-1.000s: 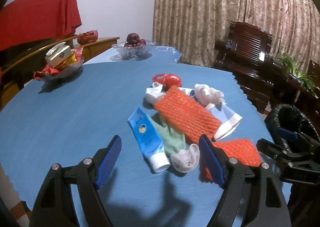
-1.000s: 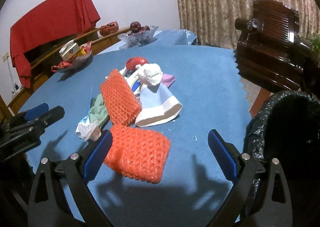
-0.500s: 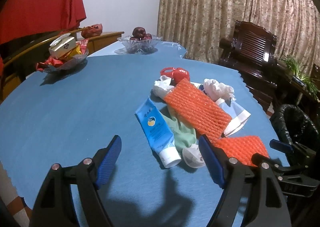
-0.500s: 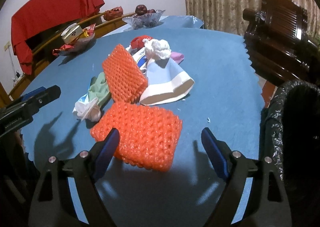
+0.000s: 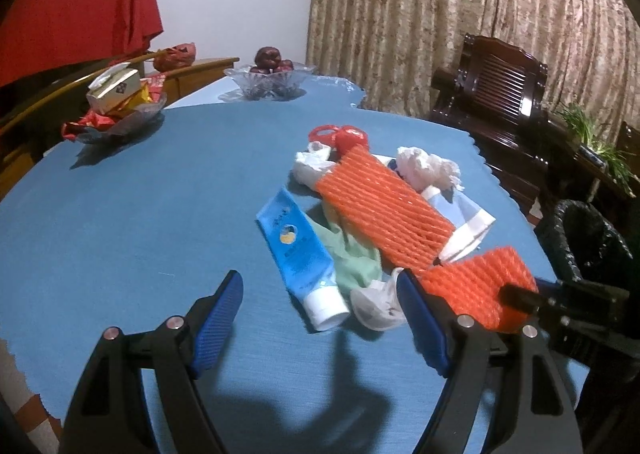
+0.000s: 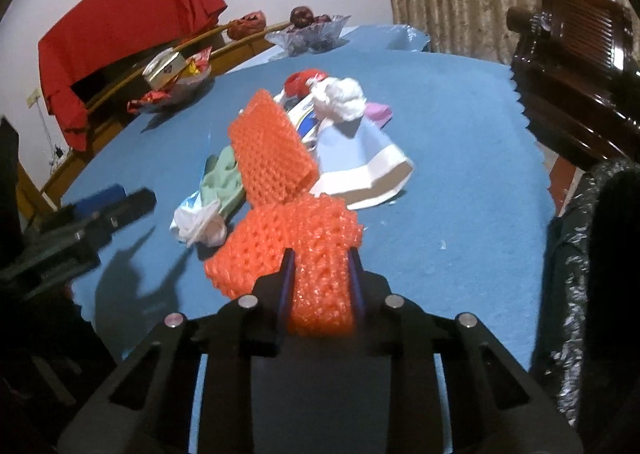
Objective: Collect trash
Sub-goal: 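Grasp the orange foam mesh sleeve with the right tool, then grasp the blue hand-cream tube with the left tool while the right tool holds the sleeve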
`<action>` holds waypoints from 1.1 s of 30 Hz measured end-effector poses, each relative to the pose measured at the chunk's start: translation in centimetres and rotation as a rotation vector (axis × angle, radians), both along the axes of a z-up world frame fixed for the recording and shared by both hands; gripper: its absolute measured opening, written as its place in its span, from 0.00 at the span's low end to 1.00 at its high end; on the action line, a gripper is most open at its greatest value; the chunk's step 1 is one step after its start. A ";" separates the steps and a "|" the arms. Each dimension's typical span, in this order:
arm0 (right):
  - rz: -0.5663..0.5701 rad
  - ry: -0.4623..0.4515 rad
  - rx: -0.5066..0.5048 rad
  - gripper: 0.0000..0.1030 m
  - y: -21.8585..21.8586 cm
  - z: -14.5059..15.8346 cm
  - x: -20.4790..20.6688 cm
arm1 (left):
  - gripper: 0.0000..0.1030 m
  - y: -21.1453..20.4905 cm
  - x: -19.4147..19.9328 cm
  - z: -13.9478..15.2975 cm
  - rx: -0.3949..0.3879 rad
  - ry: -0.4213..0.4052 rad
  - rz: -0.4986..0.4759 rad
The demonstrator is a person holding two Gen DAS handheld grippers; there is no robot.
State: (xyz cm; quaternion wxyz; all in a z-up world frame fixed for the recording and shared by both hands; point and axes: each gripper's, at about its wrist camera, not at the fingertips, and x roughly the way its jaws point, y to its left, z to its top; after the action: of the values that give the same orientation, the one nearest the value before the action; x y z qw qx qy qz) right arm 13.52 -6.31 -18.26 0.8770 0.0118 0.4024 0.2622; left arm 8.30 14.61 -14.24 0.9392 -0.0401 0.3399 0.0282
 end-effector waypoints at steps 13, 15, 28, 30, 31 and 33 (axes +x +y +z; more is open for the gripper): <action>-0.065 -0.027 -0.021 0.23 -1.7 0.8 0.8 | 0.64 -2.4 1.3 -2.1 0.015 0.056 -0.039; -0.063 -0.030 -0.023 0.24 -1.7 0.9 0.9 | 0.61 -2.3 1.6 -2.4 0.014 0.066 -0.028; -0.047 -0.018 -0.036 0.24 -0.9 0.3 1.4 | 0.57 0.3 1.7 -1.1 -0.005 0.025 0.070; -0.047 -0.016 -0.035 0.24 -0.8 0.3 1.5 | 0.57 0.2 2.3 -1.5 0.016 0.050 0.079; -0.046 -0.017 -0.036 0.24 -0.8 0.2 1.5 | 0.57 0.3 2.6 -1.9 0.013 0.061 0.079; -0.045 -0.016 -0.038 0.24 -0.7 0.2 1.5 | 0.57 0.5 3.2 -2.7 0.011 0.084 0.081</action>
State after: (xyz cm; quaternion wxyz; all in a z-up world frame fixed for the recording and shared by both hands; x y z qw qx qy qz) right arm 15.06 -7.02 -18.07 0.8860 0.0018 0.3999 0.2349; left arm 11.47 15.07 -16.90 0.9223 -0.0475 0.3771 0.0695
